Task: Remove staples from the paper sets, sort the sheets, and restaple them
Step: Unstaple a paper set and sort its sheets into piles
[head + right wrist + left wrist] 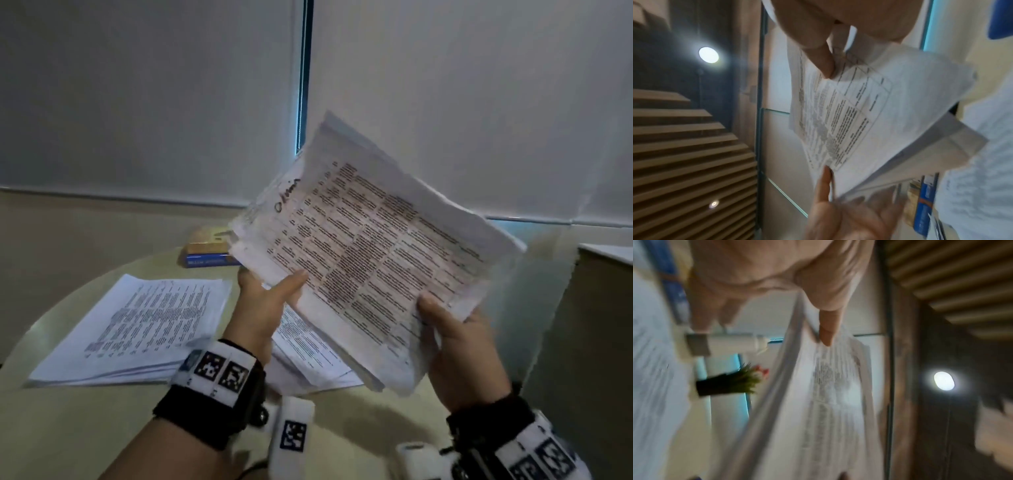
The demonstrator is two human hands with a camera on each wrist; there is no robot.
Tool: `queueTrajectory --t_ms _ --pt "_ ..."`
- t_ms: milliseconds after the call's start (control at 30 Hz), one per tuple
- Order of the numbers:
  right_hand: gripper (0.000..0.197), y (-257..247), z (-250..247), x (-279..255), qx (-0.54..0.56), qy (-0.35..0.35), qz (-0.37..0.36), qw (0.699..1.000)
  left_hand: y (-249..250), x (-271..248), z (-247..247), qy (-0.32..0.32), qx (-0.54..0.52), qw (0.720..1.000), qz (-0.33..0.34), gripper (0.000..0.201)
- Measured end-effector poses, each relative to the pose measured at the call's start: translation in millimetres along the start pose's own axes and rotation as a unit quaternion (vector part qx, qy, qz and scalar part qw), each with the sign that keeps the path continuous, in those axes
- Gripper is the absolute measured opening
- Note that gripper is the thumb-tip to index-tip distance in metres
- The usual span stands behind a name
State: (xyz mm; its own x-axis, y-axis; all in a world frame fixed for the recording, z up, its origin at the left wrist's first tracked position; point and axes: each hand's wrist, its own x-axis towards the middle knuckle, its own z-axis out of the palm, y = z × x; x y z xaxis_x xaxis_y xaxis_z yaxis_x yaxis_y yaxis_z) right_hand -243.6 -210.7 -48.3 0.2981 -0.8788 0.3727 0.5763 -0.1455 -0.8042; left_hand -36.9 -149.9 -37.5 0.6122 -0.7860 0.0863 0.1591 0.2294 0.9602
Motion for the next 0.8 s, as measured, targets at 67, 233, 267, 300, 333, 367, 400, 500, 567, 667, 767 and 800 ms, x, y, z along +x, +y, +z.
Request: queueTrajectory --t_ms 67,233,267,300,333,367,400,500,567,667,767,800 --pt "0.035 9 2 -9 0.013 0.007 0.01 1.0 -3 4 8 -0.04 -0.124 0.99 -0.061 0.057" --pt "0.049 13 -20 -11 0.014 0.042 0.014 0.999 13 7 2 -0.008 -0.087 0.993 0.083 0.028" --pt "0.056 7 -30 -7 -0.015 0.062 0.008 0.998 20 5 -1 -0.024 -0.063 0.993 0.1 0.026" --pt "0.067 -1 -38 -3 -0.052 0.075 0.003 0.996 25 3 -4 -0.04 -0.039 0.992 0.111 0.025" --pt "0.075 -8 -45 2 -0.101 0.073 0.002 0.992 30 2 -7 -0.056 -0.014 0.991 0.119 0.023" --pt "0.079 -15 -49 6 -0.144 0.05 0.001 0.988 34 1 -9 -0.073 0.012 0.99 0.123 0.022" --pt "0.08 -20 -49 11 -0.175 0.021 0.004 0.984 37 0 -10 -0.09 0.034 0.987 0.127 0.024" --pt "0.068 -26 -36 22 -0.179 -0.046 0.016 0.983 39 -6 -5 -0.135 0.067 0.979 0.137 0.042" --pt "0.074 -25 -27 24 -0.164 -0.064 0.002 0.984 37 -12 0 -0.149 0.076 0.976 0.143 0.04" --pt "0.087 -26 -17 21 -0.192 -0.02 -0.046 0.98 33 -17 3 -0.158 0.064 0.974 0.149 0.042" --pt "0.081 -30 -12 20 -0.175 0.002 -0.044 0.984 33 -18 1 -0.163 0.051 0.974 0.151 0.041" --pt "0.074 -31 -12 20 -0.145 -0.012 -0.025 0.989 33 -18 1 -0.165 0.049 0.973 0.151 0.039"
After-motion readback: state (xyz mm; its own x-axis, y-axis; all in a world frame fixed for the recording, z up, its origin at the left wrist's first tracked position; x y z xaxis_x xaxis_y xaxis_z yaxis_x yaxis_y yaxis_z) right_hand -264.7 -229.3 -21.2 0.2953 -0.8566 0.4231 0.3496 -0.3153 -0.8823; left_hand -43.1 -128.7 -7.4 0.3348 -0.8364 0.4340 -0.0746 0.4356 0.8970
